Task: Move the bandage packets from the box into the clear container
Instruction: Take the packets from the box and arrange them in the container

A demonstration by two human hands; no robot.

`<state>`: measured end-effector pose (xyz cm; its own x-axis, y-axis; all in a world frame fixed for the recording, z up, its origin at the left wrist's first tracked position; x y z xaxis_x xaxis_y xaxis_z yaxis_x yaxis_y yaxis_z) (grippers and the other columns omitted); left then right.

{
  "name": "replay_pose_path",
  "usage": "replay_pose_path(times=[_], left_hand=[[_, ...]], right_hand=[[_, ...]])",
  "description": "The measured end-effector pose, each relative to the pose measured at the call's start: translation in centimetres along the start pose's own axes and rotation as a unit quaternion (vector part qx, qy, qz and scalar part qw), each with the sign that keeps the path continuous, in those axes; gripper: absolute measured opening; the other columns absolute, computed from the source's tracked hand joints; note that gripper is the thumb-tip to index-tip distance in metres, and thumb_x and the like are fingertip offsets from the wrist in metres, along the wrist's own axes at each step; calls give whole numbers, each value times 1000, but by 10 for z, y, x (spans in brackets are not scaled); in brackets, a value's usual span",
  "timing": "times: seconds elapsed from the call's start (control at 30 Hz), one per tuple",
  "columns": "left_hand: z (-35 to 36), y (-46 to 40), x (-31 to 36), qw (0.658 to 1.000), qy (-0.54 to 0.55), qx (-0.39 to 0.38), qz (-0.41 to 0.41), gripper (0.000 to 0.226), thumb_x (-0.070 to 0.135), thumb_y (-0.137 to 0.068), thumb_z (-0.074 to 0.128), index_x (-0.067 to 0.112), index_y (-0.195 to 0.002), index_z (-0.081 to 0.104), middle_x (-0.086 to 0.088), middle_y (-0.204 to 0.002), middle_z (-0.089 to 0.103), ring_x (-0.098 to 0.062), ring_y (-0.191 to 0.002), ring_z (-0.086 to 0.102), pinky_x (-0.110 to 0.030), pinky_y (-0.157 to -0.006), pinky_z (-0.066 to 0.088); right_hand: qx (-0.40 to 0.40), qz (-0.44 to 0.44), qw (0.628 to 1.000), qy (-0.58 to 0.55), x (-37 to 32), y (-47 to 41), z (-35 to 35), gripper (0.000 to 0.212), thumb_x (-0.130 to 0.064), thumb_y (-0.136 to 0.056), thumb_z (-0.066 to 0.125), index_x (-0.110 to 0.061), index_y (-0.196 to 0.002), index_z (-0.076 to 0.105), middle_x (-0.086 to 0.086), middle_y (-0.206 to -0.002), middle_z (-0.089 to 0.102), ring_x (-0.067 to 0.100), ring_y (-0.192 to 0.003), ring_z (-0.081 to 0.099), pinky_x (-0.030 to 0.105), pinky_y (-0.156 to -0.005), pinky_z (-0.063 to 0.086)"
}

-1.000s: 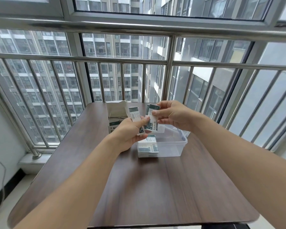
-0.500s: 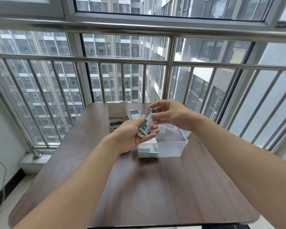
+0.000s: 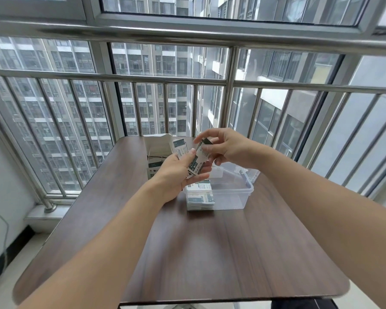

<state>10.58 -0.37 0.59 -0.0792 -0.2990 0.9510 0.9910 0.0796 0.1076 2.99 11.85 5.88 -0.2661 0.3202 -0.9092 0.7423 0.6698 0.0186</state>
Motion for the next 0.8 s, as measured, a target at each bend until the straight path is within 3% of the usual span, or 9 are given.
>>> replay_pose_path(times=[0.07,0.17,0.3,0.47,0.63,0.8], left_hand=[[-1,0,-2,1000,-2,-4,-6,37,28,-108,45,-2,-121,63,-24,-109,74,-29,-95,74,-34,-70,64],[-9,-1,-1,999,-34,41,11,31,28,-107,45,0,-118,57,-15,-91,74,-20,-73,75,-32,-61,63],[-28,-3,12,981,-115,120,99,17,26,-106,48,10,-102,53,-14,-87,65,-19,-63,64,-29,-49,58],[-30,-7,9,962,-217,101,130,16,23,-106,50,16,-91,52,-11,-79,62,-18,-57,57,-30,-42,53],[-32,-8,2,930,-316,104,154,19,24,-104,52,7,-96,56,-8,-78,65,-20,-54,58,-30,-42,52],[-35,-8,2,929,-314,114,157,18,23,-104,53,8,-94,55,-8,-79,65,-19,-55,58,-28,-41,52]], right_hand=[[-9,-5,1000,-1,-1,0,1,18,-7,-97,62,-11,-113,70,9,-88,70,13,-63,62,25,-59,54],[-3,13,1000,18,3,-3,-6,15,-5,-97,61,-7,-110,69,7,-80,69,13,-60,57,25,-54,49],[-63,121,980,148,27,-8,-14,13,-6,-98,59,-10,-106,69,8,-89,69,14,-67,56,27,-62,50],[-144,220,942,210,48,-13,10,21,6,-99,50,-7,-108,63,9,-87,63,15,-64,58,23,-61,54],[-153,213,927,270,47,-24,23,25,6,-98,50,-12,-108,65,8,-91,63,17,-71,58,23,-62,54],[-139,177,903,366,45,-29,27,26,-5,-98,57,-25,-111,68,4,-95,65,16,-79,62,25,-71,59]])
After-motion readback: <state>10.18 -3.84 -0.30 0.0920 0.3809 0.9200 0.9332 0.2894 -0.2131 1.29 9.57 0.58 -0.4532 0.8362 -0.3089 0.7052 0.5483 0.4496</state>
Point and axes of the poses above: each hand's wrist, its own y-axis away from the middle knuckle, its own z-axis out of the palm, x = y × z, the point moved 6 cm from there along -y, towards the middle knuckle
